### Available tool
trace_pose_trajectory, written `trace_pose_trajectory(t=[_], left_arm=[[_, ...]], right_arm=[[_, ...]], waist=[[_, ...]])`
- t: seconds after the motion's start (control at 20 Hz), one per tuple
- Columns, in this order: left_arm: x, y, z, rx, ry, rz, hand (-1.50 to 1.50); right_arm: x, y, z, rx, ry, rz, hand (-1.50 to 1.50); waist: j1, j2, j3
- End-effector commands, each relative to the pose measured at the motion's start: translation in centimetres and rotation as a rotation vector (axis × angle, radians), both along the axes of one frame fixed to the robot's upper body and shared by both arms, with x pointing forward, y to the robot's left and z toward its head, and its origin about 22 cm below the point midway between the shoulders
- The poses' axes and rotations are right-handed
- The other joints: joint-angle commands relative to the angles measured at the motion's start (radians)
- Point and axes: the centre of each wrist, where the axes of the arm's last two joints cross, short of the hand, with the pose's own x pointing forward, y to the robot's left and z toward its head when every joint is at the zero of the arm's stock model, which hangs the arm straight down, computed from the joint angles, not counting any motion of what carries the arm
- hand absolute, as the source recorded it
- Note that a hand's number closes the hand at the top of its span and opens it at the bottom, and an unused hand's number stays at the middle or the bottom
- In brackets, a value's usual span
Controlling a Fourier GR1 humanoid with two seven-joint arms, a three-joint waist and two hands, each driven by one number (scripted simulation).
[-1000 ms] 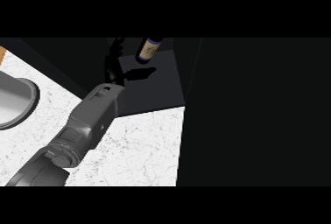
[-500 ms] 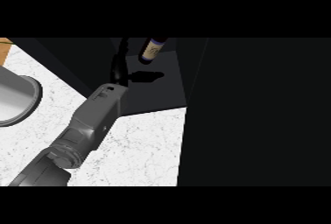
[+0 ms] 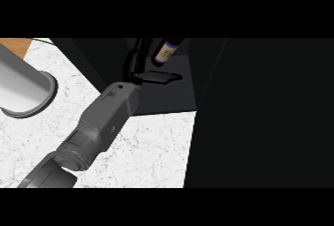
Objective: Pick up the wine, place it into the cabinet and close the cabinet
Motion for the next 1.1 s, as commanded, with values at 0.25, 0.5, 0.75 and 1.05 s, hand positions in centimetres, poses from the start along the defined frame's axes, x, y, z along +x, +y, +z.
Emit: trace_pose_trajectory(t=[0.25, 0.5, 0.75, 1.05], left_arm=[[-0.1, -0.5, 0.8, -0.076, -0.023, -0.140, -1.50], [-1.3, -3.1, 1.7, -0.069, -0.069, -0.168, -1.50], [-2.7, -5.6, 4.0, -0.075, -0.090, -0.255, -1.50], [-9.1, -8.7, 4.6, -0.124, -0.063, -0.291, -1.50]], right_arm=[[-1.3, -1.4, 0.9, -0.009, 0.007, -0.054, -1.50], [-0.7, -0.2, 0.7, 0.002, 0.041, -0.090, -1.50], [-0.9, 0.3, 0.6, -0.005, 0.016, -0.058, -1.50], [-1.5, -0.8, -0.7, -0.023, 0.027, -0.073, -1.50]], waist=[[0.081, -0.038, 0.010], [0.098, -0.043, 0.009], [0.099, -0.042, 0.009], [0.102, -0.049, 0.011]])
